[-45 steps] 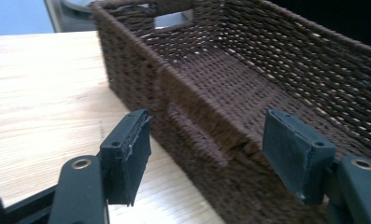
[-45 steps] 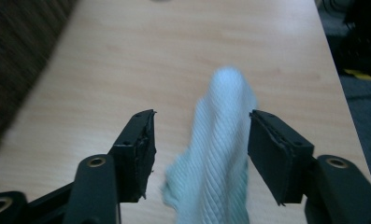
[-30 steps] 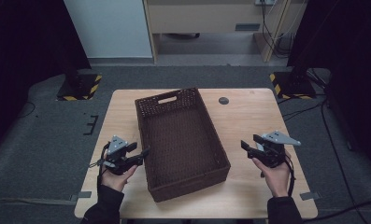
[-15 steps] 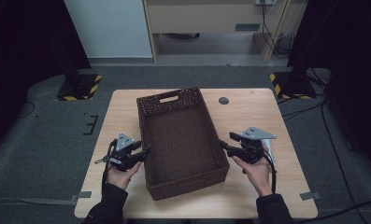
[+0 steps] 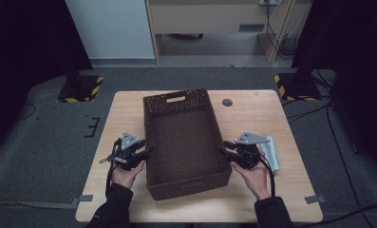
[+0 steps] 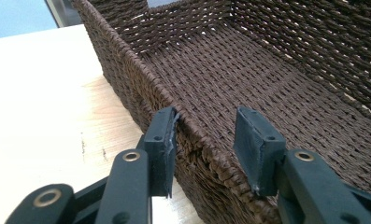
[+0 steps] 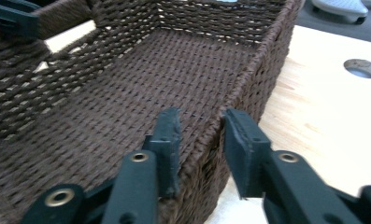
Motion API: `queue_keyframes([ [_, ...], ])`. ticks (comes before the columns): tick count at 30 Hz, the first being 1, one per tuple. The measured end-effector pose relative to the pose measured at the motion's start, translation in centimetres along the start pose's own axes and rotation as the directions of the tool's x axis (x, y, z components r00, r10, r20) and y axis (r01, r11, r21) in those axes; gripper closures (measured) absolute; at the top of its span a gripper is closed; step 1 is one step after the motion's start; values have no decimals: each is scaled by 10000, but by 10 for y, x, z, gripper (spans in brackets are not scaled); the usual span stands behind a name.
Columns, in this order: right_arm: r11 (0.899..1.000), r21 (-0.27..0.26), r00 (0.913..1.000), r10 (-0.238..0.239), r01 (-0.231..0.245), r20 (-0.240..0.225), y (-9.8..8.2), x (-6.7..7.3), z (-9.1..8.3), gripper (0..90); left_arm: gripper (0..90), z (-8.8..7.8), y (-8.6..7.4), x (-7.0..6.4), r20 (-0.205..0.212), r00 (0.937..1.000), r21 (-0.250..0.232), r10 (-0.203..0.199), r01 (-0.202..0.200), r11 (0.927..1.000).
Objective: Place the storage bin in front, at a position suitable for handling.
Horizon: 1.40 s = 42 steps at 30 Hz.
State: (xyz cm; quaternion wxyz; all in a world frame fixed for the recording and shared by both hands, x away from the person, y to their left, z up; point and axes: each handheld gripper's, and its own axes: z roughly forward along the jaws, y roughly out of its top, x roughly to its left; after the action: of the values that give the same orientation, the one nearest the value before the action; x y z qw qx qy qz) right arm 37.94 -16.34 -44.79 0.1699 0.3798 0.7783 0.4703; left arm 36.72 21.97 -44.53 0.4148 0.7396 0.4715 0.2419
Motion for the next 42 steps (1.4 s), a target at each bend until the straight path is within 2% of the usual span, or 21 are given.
queue_keyframes([
  [5, 10000, 10, 9998, 30, -30, -189, -4, 7, -9, 671, 620, 3, 1, 4, 130, 9999, -68, -103, 103, 9999],
  [8, 9999, 132, 9998, -33, 36, -204, -4, 10, -12, 660, 619, 3, 2, 6, 196, 9998, -44, 23, -22, 10000],
  [11, 9995, -74, 9994, -315, 316, 108, -1, 10, -12, 580, 587, -2, 1, 6, 120, 9999, -189, -61, 63, 9998],
  [15, 9993, -334, 9991, -137, 151, 400, 1, 5, -4, 538, 574, -1, -1, 6, 162, 9997, -177, -204, 207, 9996],
  [18, 9997, -200, 9983, -161, 172, 554, 0, 3, 4, 529, 570, 3, -2, 3, 140, 9998, -26, -106, 106, 9999],
  [21, 9998, -218, 9990, -14, 24, 449, -2, 2, 10, 547, 552, 10, -6, -3, -153, 9996, 350, 256, -250, 9991],
  [22, 9998, -202, 9993, 70, -62, 354, -2, 3, 10, 573, 552, 10, -6, -4, -185, 9996, 310, 233, -227, 9993],
  [25, 10000, -81, 9991, -55, 59, 409, -2, 5, 10, 576, 564, 10, -6, -3, -91, 9999, 320, 68, -65, 9995],
  [28, 9996, -41, 9991, 276, -275, 333, -4, 7, 7, 581, 570, 9, -7, -5, -14, 9999, 334, 135, -134, 9994],
  [33, 9993, 230, 9989, 292, -300, 379, -8, 11, -5, 570, 571, 8, -8, -9, 256, 9993, 350, 260, -269, 9990],
  [35, 9996, 168, 9991, 224, -230, 348, -7, 8, -9, 579, 568, 9, -7, -11, 301, 9992, 323, 270, -279, 9991],
  [38, 9987, -351, 9972, 396, -374, 640, -3, 0, -10, 527, 568, 13, -5, -12, 371, 9989, 303, 277, -289, 9991],
  [42, 9972, -360, 9944, 683, -656, 808, -3, -10, 2, 511, 581, 18, -3, -11, 416, 9989, 259, 226, -237, 9994],
])
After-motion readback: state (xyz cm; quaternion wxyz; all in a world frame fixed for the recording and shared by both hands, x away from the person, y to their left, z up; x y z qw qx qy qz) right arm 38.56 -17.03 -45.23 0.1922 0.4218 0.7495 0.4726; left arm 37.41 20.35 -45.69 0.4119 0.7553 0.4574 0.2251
